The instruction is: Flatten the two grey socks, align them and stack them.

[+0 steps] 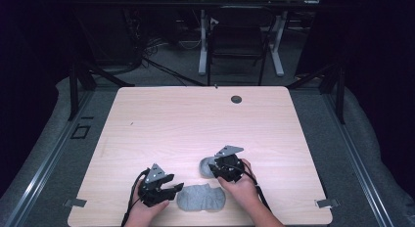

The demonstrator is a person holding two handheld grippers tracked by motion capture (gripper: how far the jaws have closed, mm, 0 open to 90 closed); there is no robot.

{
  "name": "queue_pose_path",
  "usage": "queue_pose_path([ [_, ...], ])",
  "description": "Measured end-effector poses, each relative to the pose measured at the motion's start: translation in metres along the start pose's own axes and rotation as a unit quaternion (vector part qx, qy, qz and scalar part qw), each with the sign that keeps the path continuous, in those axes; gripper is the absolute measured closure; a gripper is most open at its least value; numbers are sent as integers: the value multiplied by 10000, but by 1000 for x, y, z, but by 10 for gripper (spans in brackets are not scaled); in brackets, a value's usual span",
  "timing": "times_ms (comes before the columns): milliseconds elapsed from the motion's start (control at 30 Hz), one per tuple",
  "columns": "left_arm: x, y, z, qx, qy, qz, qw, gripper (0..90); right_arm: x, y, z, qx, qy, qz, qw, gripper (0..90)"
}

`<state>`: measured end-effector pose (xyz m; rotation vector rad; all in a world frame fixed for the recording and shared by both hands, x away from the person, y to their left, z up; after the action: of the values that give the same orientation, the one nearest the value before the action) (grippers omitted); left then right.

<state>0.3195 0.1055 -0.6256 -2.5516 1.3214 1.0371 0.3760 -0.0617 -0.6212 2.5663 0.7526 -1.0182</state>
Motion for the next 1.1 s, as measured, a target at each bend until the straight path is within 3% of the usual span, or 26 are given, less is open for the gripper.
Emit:
queue_pose_path([
  [500,1,0,1,-4,-28,4,10000,477,16,-11,6,81,-212,-51,9997,697],
  [767,0,-2,0,-24,-25,-4,10000,477,16,-8,6,177,-288,58,9994,852],
  [1100,5,0,-10,26,-34,15,10000,501,-1,-4,-5,403,30,-11,9992,865],
])
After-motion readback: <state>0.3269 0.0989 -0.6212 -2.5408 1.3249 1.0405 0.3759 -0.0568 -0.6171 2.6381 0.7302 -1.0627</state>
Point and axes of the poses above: each handheld gripper's, and its own axes: x roughly forward along the jaws, z roughly out of its underside, y roughly to its right, the point moved 9 cm from there along x, roughly forward along the jaws, and after that the axes turned 9 degrees about z, right-handed, at the moved point
